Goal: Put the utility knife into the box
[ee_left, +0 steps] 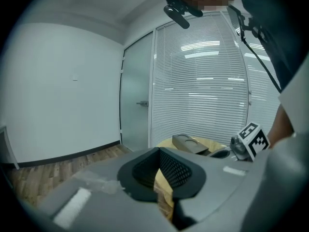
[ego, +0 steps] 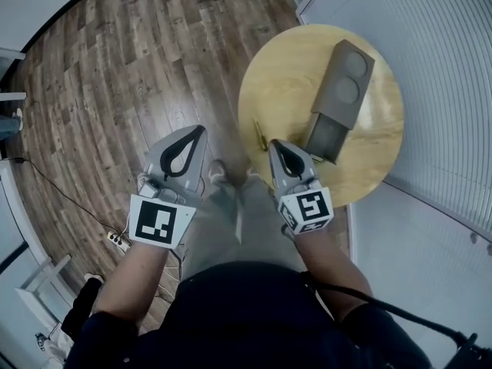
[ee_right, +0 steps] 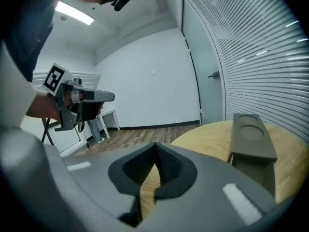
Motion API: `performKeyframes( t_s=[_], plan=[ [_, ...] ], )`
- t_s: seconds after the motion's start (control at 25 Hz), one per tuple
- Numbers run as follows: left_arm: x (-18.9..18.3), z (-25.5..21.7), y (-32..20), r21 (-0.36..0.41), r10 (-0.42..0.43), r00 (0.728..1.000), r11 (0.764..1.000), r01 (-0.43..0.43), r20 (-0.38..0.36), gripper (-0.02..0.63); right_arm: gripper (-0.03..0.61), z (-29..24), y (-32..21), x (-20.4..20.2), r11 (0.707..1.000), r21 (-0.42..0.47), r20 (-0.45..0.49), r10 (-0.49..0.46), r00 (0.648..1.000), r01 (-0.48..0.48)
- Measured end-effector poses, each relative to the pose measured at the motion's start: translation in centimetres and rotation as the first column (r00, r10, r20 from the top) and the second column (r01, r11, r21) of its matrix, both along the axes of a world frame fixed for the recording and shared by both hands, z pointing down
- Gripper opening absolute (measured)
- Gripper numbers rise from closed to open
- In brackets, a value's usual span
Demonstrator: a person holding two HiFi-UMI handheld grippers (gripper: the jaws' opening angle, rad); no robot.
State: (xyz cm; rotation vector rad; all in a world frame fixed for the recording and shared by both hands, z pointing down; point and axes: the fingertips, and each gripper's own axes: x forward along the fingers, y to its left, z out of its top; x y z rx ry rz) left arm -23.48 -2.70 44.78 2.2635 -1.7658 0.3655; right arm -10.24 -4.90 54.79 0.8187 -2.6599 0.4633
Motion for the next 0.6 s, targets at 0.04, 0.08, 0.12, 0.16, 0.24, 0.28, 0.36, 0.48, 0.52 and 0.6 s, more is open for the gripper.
performKeyframes(
  t_s=[0.04, 0.08, 0.12, 0.16, 0.24, 0.28, 0.36, 0.48, 0.52, 0.6],
  plan=[
    [-0.3, 0.5, -0.1, -0.003, 0.002, 1.0, 1.0, -0.002, 0.0, 0.003, 0.006, 0.7, -0.1, -0.2, 1.0, -0.005, -0.012, 0.003, 1.0, -0.003],
    [-0.5, 1.0, -0.2, -0.002, 0.006, 1.0, 1.0, -0.006, 0.008, 0.003, 0.006, 1.5, -0.2, -0.3, 1.0, -0.013, -0.029, 0.007, 1.0, -0.007],
    [-0.5, 1.6, -0.3, 0.001, 0.016, 1.0, 1.0, -0.016, 0.023, 0.003, 0.008, 2.5, -0.2, -0.2, 1.0, -0.022, -0.048, 0.012, 0.999, -0.013],
    [-0.4, 2.3, -0.2, 0.0, 0.03, 0.999, 1.0, -0.03, 0.042, 0.003, 0.008, 3.5, -0.2, -0.1, 0.999, -0.033, -0.067, 0.017, 0.998, -0.019],
    [0.0, 3.9, 0.1, -0.018, 0.061, 0.996, 0.998, -0.06, 0.061, 0.003, 0.008, 5.2, 0.1, 0.1, 0.998, -0.054, -0.092, 0.022, 0.996, -0.027],
    [0.1, 4.6, 0.1, -0.028, 0.073, 0.996, 0.997, -0.071, 0.059, 0.003, 0.008, 5.9, 0.3, 0.1, 0.998, -0.061, -0.1, 0.022, 0.995, -0.029],
    [0.4, 5.6, 0.0, -0.034, 0.094, 0.994, 0.995, -0.092, 0.057, 0.003, 0.009, 6.9, 0.6, 0.0, 0.997, -0.075, -0.112, 0.019, 0.994, -0.027],
    [0.7, 6.5, -0.4, -0.036, 0.111, 0.992, 0.993, -0.109, 0.057, 0.003, 0.025, 8.4, 1.1, -0.2, 0.995, -0.094, -0.128, 0.006, 0.992, -0.018],
    [0.7, 6.7, -0.5, -0.038, 0.116, 0.991, 0.993, -0.114, 0.059, 0.003, 0.047, 8.9, 1.1, -0.3, 0.995, -0.102, -0.133, 0.002, 0.991, -0.016],
    [0.7, 6.9, -0.4, -0.044, 0.125, 0.99, 0.992, -0.122, 0.061, 0.003, 0.071, 9.6, 1.2, -0.5, 0.993, -0.115, -0.143, -0.001, 0.99, -0.016]
  ],
)
